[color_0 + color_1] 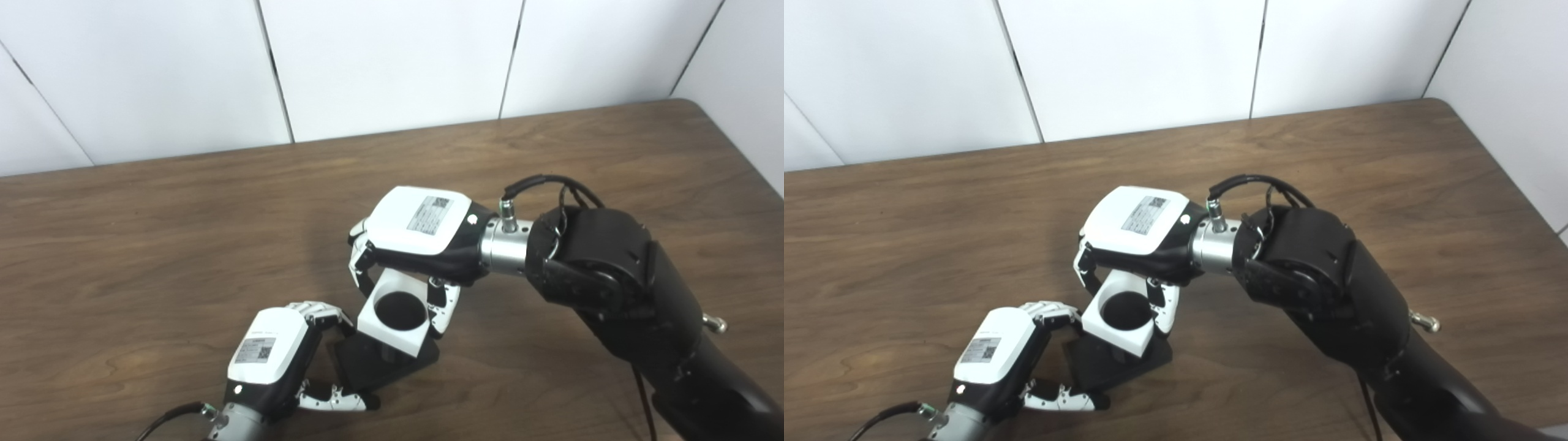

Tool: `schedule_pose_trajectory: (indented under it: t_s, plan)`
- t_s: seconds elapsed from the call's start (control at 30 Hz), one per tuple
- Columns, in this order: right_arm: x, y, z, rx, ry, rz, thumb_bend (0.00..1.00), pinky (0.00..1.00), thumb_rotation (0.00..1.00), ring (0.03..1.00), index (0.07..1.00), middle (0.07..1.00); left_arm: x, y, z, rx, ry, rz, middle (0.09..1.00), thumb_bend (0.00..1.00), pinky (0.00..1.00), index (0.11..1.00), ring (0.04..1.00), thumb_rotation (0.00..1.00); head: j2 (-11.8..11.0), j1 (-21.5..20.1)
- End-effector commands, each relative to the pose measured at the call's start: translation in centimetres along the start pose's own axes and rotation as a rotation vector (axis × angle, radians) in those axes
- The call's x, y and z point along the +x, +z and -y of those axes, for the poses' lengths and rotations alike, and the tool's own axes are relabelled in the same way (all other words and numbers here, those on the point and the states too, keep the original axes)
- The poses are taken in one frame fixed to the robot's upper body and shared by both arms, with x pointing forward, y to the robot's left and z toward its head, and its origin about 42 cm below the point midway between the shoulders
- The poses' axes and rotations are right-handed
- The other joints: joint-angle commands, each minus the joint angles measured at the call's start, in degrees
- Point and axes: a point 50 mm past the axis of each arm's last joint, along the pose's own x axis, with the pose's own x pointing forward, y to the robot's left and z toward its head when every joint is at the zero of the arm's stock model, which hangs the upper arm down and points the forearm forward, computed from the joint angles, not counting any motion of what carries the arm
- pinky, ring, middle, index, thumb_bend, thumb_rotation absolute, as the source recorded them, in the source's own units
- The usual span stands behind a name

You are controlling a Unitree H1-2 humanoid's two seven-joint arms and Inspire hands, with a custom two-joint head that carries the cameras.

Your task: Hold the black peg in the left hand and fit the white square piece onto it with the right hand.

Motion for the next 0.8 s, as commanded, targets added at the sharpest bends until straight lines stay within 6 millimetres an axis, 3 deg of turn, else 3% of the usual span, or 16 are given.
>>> schedule_pose_trajectory:
  t_s: [0.0, 0.73, 0.77]
  plan:
    - [0.0, 0.3, 0.7, -0.031, -0.052, 0.017, 0.53, 0.81, 0.13, 0.849, 0.482, 0.711, -0.2, -0.6, 0.5, 0.005, -0.056, -0.042, 0.714, 0.50, 0.77, 0.491, 0.760, 0.05, 0.1, -0.1]
    - [0.2, 0.7, -1.0, -0.041, 0.060, -0.039, 0.52, 0.84, 0.15, 0.872, 0.491, 0.760, -0.2, -0.6, 0.2, 0.007, -0.054, -0.044, 0.711, 0.50, 0.77, 0.491, 0.760, 0.06, 0.6, -0.3]
    - [0.3, 0.7, -1.0, -0.041, 0.070, -0.047, 0.72, 0.85, 0.20, 0.878, 0.563, 0.771, -0.2, -0.6, 0.2, 0.007, -0.055, -0.045, 0.712, 0.50, 0.77, 0.491, 0.761, 0.06, 0.7, -0.2]
